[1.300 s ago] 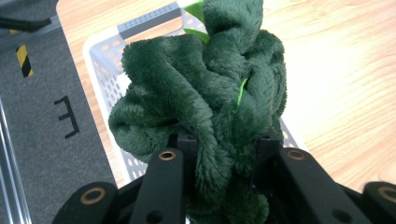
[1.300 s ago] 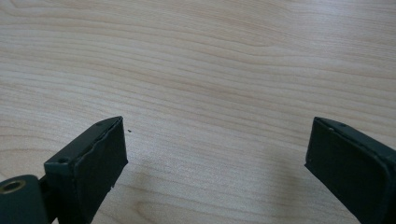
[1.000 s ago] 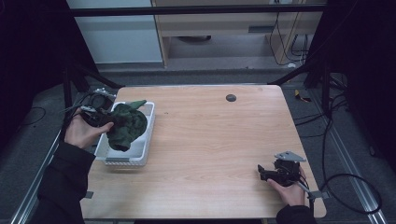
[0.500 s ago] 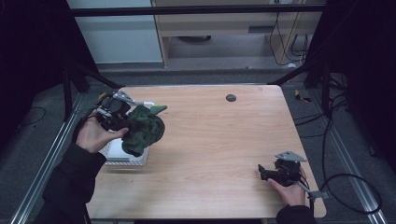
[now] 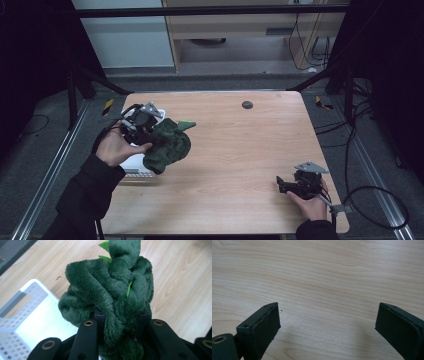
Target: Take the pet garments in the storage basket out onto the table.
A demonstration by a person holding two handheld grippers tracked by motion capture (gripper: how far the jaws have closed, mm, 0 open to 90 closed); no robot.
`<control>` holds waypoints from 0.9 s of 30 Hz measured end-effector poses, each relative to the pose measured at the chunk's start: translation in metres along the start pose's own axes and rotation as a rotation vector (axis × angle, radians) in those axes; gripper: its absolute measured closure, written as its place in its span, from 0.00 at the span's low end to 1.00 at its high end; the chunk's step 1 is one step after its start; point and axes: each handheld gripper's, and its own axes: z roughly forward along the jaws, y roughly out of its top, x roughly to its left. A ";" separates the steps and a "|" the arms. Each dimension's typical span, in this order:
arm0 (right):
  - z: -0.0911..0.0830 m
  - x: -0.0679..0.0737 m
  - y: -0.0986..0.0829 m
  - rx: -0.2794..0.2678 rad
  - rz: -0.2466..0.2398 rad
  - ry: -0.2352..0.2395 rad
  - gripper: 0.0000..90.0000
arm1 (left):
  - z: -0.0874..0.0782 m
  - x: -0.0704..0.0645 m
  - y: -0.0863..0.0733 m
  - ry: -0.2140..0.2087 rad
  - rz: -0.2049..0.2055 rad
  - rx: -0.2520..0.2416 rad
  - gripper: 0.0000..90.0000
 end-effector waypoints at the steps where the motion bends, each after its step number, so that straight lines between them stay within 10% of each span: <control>1: 0.000 0.000 0.000 -0.001 -0.001 0.001 0.06 | 0.001 -0.002 0.001 -0.001 0.010 0.006 0.78; 27: -0.001 0.000 0.000 -0.002 -0.001 0.001 0.06 | 0.035 -0.060 0.032 -0.126 0.229 0.053 0.78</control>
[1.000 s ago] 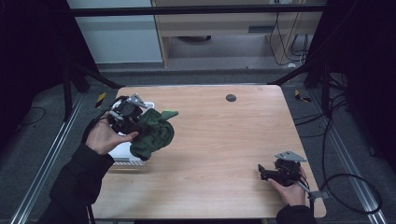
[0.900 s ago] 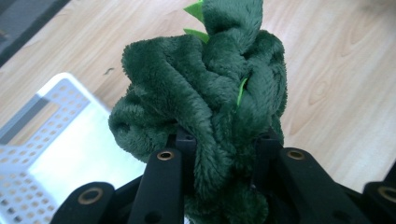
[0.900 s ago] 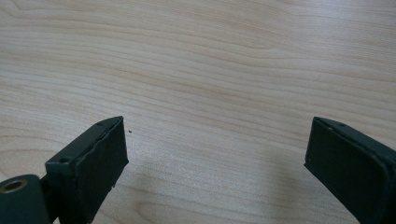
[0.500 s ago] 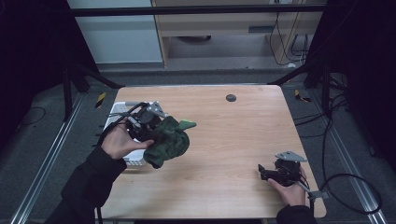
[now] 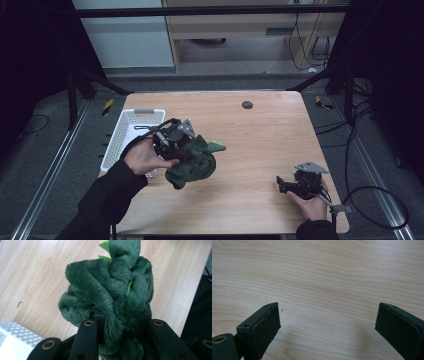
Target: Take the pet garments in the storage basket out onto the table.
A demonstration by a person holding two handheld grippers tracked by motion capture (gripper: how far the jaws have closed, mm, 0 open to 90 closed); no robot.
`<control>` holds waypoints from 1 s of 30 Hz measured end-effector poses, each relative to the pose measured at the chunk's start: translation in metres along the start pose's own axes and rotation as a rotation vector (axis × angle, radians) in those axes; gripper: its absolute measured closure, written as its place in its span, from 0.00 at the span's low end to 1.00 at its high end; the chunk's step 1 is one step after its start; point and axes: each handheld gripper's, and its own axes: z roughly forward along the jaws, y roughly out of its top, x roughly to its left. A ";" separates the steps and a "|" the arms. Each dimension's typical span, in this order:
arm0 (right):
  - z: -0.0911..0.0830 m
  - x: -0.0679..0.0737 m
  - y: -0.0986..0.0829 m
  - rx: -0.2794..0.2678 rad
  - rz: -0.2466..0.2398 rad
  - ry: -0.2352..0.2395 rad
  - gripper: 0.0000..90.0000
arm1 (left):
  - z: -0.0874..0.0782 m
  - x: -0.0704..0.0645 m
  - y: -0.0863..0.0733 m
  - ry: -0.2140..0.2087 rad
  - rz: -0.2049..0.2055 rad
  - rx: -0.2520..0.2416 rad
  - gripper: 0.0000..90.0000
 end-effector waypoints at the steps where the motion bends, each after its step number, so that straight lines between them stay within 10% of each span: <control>1: 0.000 0.000 0.000 0.000 0.001 0.000 0.06 | 0.000 0.000 0.000 0.000 0.000 0.000 0.78; 30: -0.002 -0.002 0.001 -0.055 0.024 -0.001 0.05 | 0.044 -0.024 0.021 -0.110 0.105 0.066 0.78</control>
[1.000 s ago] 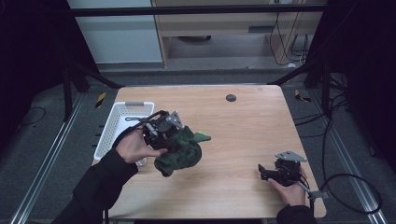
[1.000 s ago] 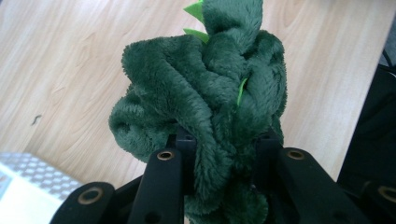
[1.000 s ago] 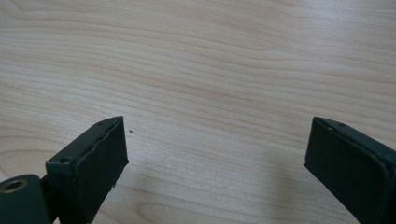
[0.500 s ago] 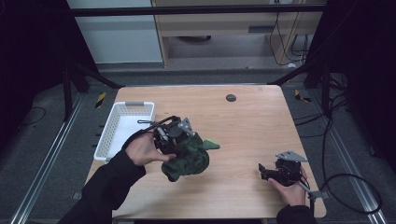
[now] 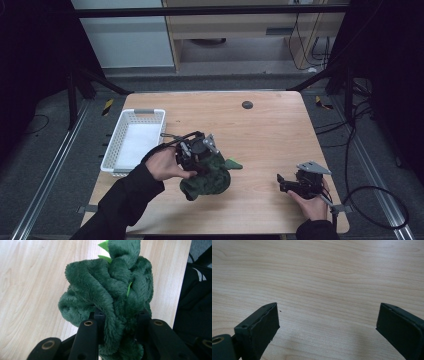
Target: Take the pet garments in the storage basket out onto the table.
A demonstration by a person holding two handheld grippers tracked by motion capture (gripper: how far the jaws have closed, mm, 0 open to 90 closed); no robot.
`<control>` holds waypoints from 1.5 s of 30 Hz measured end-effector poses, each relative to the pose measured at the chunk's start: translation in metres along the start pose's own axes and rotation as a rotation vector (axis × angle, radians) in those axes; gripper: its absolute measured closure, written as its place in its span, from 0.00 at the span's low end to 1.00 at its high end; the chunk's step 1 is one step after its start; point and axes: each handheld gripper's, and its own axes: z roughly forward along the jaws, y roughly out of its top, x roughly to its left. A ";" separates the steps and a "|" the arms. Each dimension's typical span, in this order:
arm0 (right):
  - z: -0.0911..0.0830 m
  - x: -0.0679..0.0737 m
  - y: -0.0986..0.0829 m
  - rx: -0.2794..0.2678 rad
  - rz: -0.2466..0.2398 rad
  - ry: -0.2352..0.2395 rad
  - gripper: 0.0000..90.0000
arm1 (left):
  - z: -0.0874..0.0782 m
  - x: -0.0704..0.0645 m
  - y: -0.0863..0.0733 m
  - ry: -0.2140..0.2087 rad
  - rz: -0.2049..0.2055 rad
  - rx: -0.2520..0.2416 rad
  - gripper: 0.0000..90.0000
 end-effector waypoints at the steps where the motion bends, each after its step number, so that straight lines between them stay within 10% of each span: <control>1: 0.000 0.000 0.000 -0.006 -0.002 -0.001 0.05 | 0.001 0.000 0.000 -0.002 0.003 0.002 0.78; 45: -0.002 -0.003 0.000 -0.086 -0.027 -0.046 0.04 | 0.082 0.007 -0.001 -0.116 0.078 0.126 0.72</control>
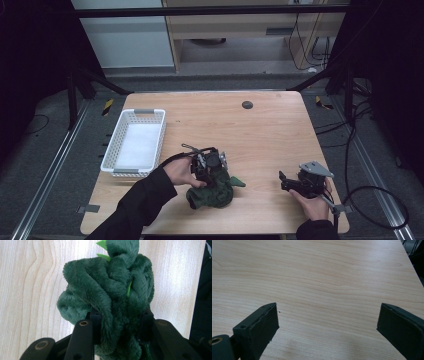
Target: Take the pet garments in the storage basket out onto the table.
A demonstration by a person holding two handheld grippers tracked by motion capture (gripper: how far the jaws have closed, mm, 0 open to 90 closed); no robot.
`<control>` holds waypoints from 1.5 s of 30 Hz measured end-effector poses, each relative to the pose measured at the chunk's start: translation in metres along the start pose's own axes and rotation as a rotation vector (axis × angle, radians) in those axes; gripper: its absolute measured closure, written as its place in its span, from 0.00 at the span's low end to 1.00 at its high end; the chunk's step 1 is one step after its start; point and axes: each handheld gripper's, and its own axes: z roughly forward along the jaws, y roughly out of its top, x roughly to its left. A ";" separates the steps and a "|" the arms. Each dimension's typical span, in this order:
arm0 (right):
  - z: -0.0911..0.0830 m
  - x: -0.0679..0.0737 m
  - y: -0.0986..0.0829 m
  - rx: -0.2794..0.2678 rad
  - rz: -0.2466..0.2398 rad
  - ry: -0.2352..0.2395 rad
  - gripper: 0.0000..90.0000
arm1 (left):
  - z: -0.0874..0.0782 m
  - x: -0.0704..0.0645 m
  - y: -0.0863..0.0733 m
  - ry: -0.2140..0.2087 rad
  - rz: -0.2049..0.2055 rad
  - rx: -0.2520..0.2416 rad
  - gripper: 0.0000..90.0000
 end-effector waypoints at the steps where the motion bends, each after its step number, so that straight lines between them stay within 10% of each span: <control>1: 0.000 0.000 0.000 -0.001 -0.001 0.000 0.04 | 0.001 0.000 0.000 0.000 -0.001 -0.001 0.71; 31: 0.000 0.001 0.000 -0.002 -0.010 -0.005 0.04 | -0.042 -0.008 -0.017 0.074 -0.025 -0.152 0.28; 45: 0.000 0.001 0.000 -0.003 -0.010 -0.005 0.04 | -0.062 -0.003 -0.036 0.155 -0.166 -0.354 0.29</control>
